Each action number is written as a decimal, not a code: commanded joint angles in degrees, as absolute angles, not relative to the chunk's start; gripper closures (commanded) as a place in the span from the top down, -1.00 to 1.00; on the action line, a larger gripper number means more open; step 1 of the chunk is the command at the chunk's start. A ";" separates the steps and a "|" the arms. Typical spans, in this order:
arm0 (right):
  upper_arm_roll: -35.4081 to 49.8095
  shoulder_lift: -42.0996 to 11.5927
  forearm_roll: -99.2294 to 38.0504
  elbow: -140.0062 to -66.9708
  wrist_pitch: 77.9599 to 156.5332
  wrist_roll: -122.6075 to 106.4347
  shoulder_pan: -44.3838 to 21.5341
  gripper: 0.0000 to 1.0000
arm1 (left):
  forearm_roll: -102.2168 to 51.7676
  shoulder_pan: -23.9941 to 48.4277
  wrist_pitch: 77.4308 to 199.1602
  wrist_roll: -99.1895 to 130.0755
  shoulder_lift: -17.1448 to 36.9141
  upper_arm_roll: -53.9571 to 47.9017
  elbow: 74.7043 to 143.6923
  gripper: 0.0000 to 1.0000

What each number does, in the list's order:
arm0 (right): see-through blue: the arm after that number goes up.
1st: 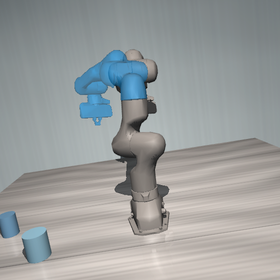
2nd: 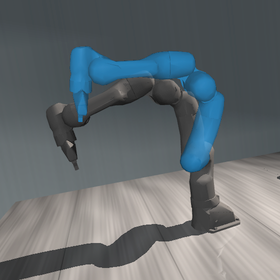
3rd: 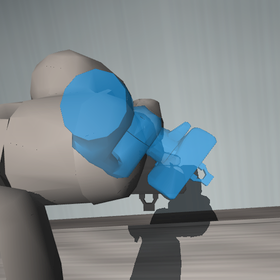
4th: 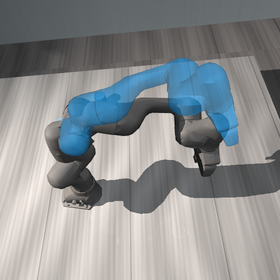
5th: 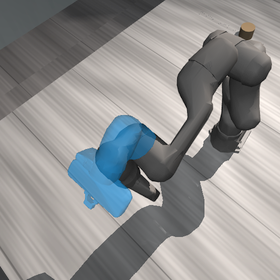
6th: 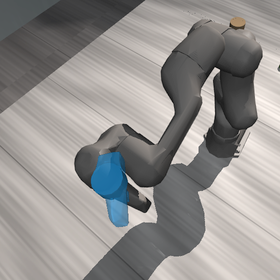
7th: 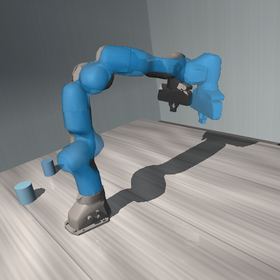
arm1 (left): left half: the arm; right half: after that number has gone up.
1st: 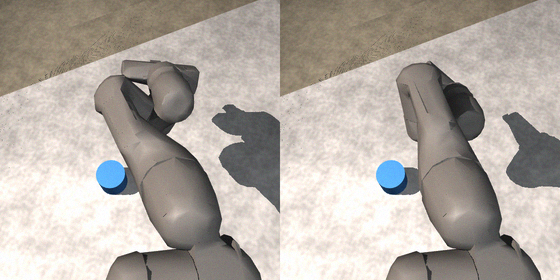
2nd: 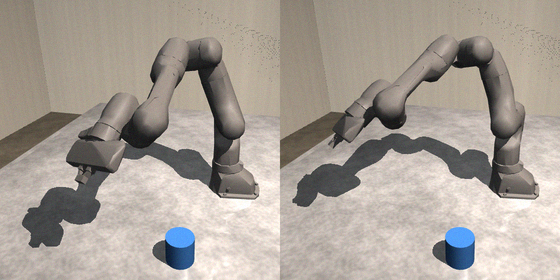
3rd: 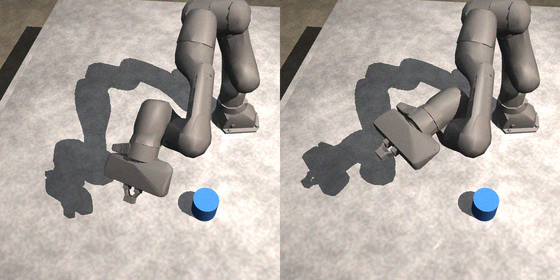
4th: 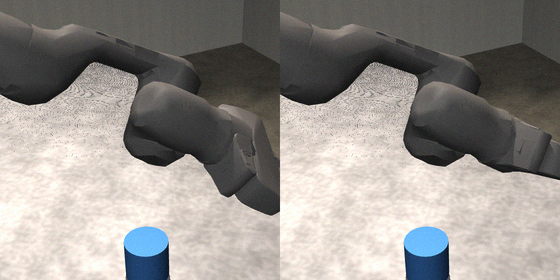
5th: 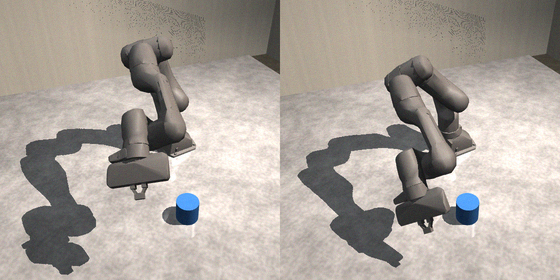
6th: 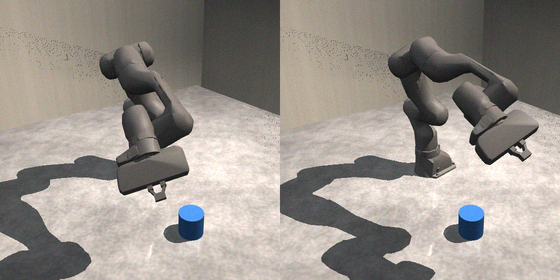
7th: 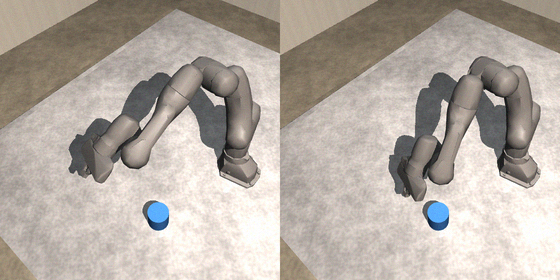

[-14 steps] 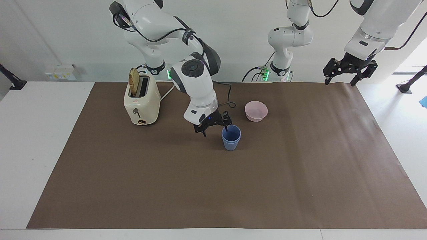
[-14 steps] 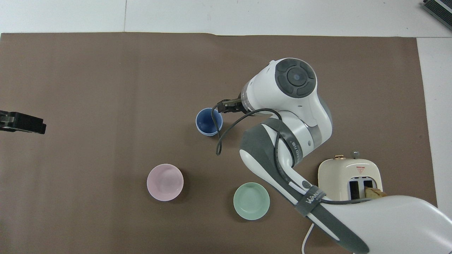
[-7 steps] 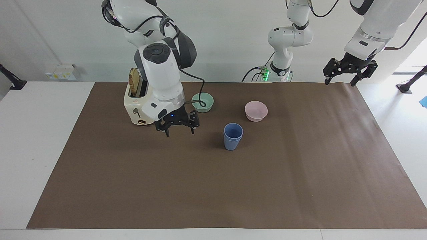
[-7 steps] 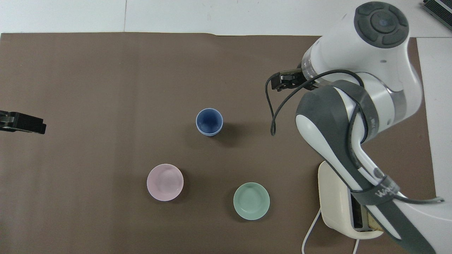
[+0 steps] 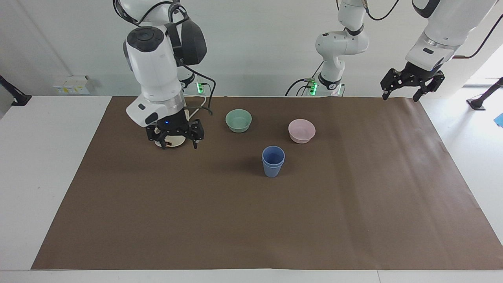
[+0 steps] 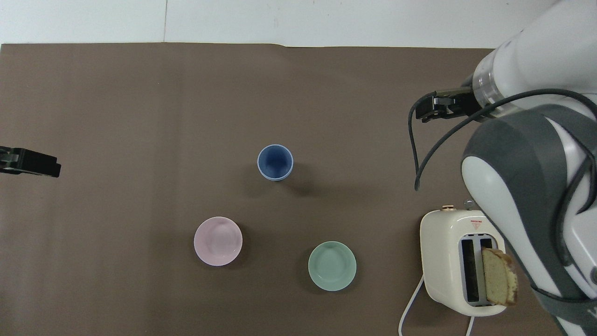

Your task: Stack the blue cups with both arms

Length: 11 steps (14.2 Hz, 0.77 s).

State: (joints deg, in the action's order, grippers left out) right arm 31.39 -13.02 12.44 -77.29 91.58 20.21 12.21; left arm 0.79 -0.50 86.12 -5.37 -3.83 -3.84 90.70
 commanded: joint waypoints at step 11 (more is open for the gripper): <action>31.29 -9.84 8.09 -80.16 89.91 12.22 16.70 1.00 | 0.26 -1.32 86.48 -5.01 -5.01 -4.22 91.85 1.00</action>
State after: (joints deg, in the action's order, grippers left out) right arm 31.11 -10.75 9.32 -78.86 88.82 13.12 16.03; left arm 0.79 -0.50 86.12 -5.37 -3.83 -3.84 90.70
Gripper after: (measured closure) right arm 0.000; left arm 0.000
